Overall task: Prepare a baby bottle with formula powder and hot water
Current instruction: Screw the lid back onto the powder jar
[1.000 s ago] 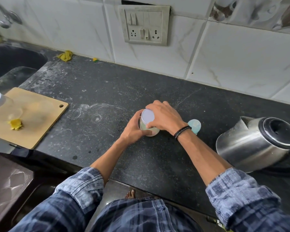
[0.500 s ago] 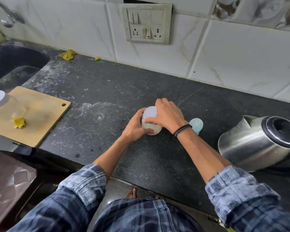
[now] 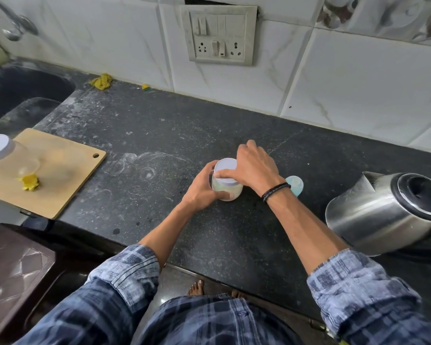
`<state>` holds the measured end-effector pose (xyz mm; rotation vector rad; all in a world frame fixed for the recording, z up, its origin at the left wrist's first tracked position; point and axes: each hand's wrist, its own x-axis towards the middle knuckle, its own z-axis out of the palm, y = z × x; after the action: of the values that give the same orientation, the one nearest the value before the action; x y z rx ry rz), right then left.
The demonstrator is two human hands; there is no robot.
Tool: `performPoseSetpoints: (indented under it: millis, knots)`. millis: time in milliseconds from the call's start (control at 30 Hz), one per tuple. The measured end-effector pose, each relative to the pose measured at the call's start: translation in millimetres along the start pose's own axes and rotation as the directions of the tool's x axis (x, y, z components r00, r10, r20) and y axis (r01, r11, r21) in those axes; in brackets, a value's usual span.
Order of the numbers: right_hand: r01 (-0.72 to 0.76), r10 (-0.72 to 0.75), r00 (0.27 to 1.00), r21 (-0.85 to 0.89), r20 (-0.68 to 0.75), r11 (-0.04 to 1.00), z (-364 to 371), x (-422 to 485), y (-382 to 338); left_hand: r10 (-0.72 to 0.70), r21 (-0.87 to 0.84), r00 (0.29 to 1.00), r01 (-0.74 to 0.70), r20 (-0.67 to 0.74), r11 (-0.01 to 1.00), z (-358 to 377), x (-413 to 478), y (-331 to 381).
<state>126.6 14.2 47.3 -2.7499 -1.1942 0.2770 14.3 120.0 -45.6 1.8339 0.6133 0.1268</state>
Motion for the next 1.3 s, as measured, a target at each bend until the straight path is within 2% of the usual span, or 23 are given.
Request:
performPoseSetpoints:
  millis: [100,167,300,500,733,1300]
  knots:
    - [0.131,-0.134,0.985,0.033,0.112,0.991,0.2,0.2,0.1,-0.006,0.000,1.000,0.006,-0.010,1.000,1.0,0.2,-1.6]
    - [0.154,-0.159,0.979,0.048,0.129,0.987,5.3,-0.1,2.4,-0.005,0.006,1.000,0.005,-0.014,1.000,2.2,0.7,-2.0]
    - [0.121,-0.127,0.990,0.109,0.056,0.987,14.6,0.7,5.8,0.001,0.019,1.000,0.000,-0.019,1.000,1.8,1.1,-1.3]
    - [0.206,-0.208,0.978,0.124,0.002,0.971,33.9,3.1,16.3,0.007,0.014,1.000,-0.006,-0.018,1.000,1.8,0.3,-1.1]
    - [0.253,-0.236,0.951,0.068,-0.199,0.965,67.1,3.3,20.3,0.013,0.005,1.000,-0.013,-0.004,1.000,3.4,-3.0,0.7]
    - [0.130,-0.134,0.926,-0.036,-0.354,0.991,84.2,6.5,12.3,0.044,0.070,0.999,-0.043,-0.013,0.997,-1.0,5.2,-1.7]
